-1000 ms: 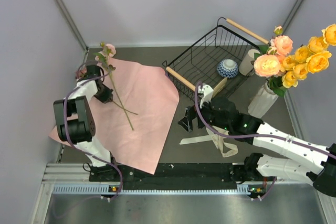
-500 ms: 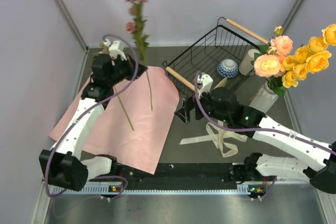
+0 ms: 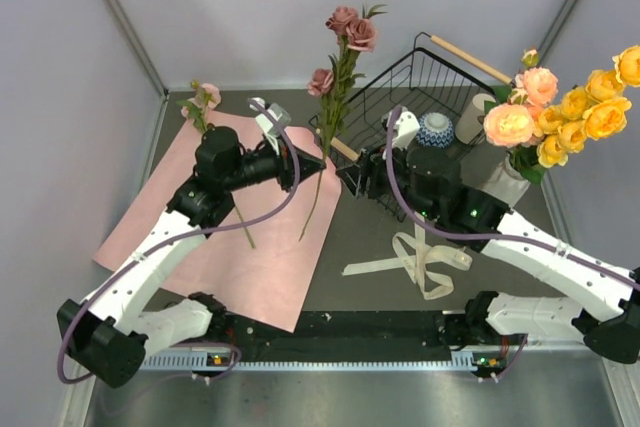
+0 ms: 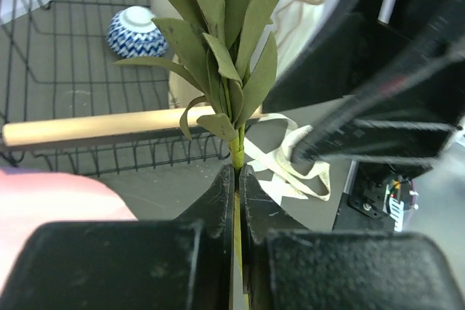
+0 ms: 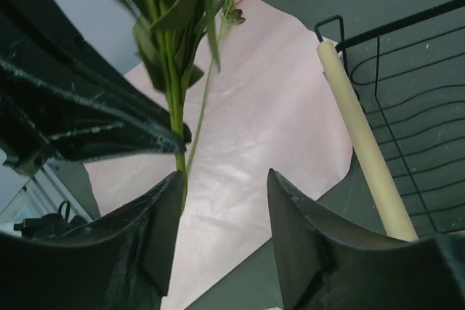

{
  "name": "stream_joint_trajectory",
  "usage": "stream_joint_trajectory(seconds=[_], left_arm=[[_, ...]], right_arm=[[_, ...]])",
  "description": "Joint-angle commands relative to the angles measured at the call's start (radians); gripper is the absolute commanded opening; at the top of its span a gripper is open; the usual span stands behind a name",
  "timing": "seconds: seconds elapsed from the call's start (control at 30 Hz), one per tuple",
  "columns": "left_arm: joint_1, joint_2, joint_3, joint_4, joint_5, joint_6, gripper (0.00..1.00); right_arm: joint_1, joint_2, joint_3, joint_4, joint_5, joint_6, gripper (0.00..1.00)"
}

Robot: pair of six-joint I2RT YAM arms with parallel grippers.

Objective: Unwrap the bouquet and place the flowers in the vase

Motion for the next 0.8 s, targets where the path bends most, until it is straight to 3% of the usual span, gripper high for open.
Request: stream_joint_trajectory(seconds=[0.0, 0.07, 0.2, 0.43, 0.77], left_arm=[[-0.038, -0.034, -0.002, 0.051, 0.059, 0.051, 0.00], [-0.043, -0.031, -0.002, 0.051, 0.073, 0.041, 0.00], [-0.046, -0.025, 0.000, 0.051, 0.093, 0.032, 0.00], [-0.054, -0.016, 0.001, 0.050, 0.097, 0.033, 0.00], [-0.069, 0.007, 0.003, 0.051, 0.096, 0.035, 0.00]], right_arm=[[-0.027, -0.031, 0.024, 0.149, 0.064, 0.029, 0.46], [-0.047, -0.054, -0.005, 0.238, -0.002, 0.067, 0.39], [-0.062, -0.097, -0.081, 0.355, -0.076, 0.085, 0.36], [-0.065, -0.067, -0.049, 0.349, -0.123, 0.078, 0.44], [-0.065, -0.021, -0.022, 0.343, -0.137, 0.076, 0.37]])
